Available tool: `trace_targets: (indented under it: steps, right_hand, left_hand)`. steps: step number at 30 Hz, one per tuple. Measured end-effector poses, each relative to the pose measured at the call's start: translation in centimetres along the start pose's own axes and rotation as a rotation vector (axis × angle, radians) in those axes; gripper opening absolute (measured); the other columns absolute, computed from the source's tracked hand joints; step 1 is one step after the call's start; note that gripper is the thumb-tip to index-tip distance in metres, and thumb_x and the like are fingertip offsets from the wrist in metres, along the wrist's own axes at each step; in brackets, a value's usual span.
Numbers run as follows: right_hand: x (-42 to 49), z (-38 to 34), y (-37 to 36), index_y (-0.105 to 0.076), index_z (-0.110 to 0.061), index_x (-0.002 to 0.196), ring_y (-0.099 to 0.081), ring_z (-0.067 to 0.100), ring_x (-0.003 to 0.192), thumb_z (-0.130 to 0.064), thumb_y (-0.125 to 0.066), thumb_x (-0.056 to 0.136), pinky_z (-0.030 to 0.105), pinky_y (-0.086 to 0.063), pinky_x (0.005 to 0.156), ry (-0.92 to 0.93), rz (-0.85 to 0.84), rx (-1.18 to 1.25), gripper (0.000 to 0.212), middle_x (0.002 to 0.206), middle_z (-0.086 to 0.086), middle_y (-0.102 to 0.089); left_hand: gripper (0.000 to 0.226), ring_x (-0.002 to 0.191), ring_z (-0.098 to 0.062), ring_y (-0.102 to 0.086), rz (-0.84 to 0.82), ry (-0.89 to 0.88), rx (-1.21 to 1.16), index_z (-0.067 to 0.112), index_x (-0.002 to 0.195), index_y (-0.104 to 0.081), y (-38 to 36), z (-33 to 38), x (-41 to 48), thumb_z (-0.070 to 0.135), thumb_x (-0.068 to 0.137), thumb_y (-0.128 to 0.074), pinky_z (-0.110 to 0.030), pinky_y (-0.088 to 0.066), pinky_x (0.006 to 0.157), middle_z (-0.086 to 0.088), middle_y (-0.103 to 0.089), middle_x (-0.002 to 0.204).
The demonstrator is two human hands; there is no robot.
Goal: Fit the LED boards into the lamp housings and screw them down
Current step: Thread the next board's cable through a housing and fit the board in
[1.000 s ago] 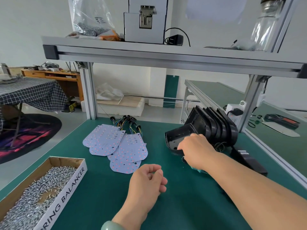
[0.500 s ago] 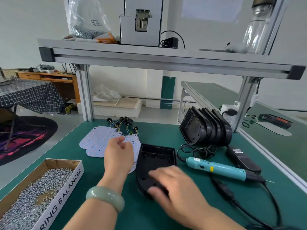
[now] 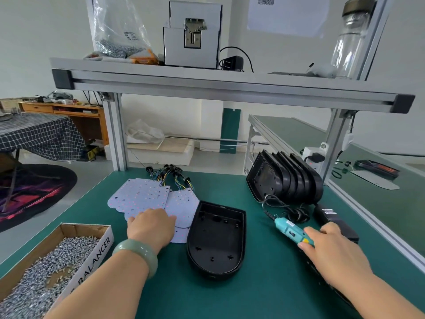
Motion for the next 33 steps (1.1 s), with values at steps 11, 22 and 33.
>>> trace_targets:
  steps: [11, 22, 33]
  right_hand:
    - [-1.4, 0.2, 2.2, -0.027, -0.031, 0.145, -0.037, 0.023, 0.133, -0.059, -0.036, 0.093, 0.034, -0.038, 0.102, -0.102, 0.071, 0.029, 0.06, 0.152, 0.001, -0.025]
    - [-3.1, -8.2, 4.3, -0.037, -0.029, 0.144, -0.024, 0.005, 0.139, -0.05, -0.048, 0.093, 0.018, -0.018, 0.11, 0.203, 0.21, 0.508, 0.057, 0.151, -0.015, -0.028]
    - [-0.5, -13.1, 11.0, -0.07, -0.012, 0.096, -0.071, 0.02, 0.083, -0.027, -0.066, 0.075, 0.038, -0.055, 0.077, 0.251, -0.308, 1.916, 0.026, 0.096, 0.008, -0.075]
  left_hand:
    - [0.057, 0.117, -0.035, -0.048, 0.018, 0.287, -0.247, 0.005, 0.119, -0.05, 1.1, -4.6, 3.3, 0.048, 0.084, -0.061, -0.039, -0.044, 0.096, -0.017, -0.053, 0.126]
    - [0.015, 0.077, -0.027, -0.056, 0.09, 0.353, -1.289, -0.001, 0.102, -0.06, 4.6, -5.5, 4.1, 0.007, 0.095, -0.049, -0.03, -0.055, 0.06, -0.019, -0.062, 0.103]
    - [0.005, 0.058, -0.006, -0.058, -0.097, -0.344, -1.419, 0.011, 0.088, -0.065, 7.4, 9.2, -13.7, 0.01, 0.09, -0.061, -0.017, -0.046, 0.056, 0.001, -0.071, 0.072]
Point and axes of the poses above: each hand's wrist, its own x-axis towards the middle knuckle, its own y-axis out of the back of the hand, z = x × y, the point moved 10 cm from there along x, towards the middle knuckle
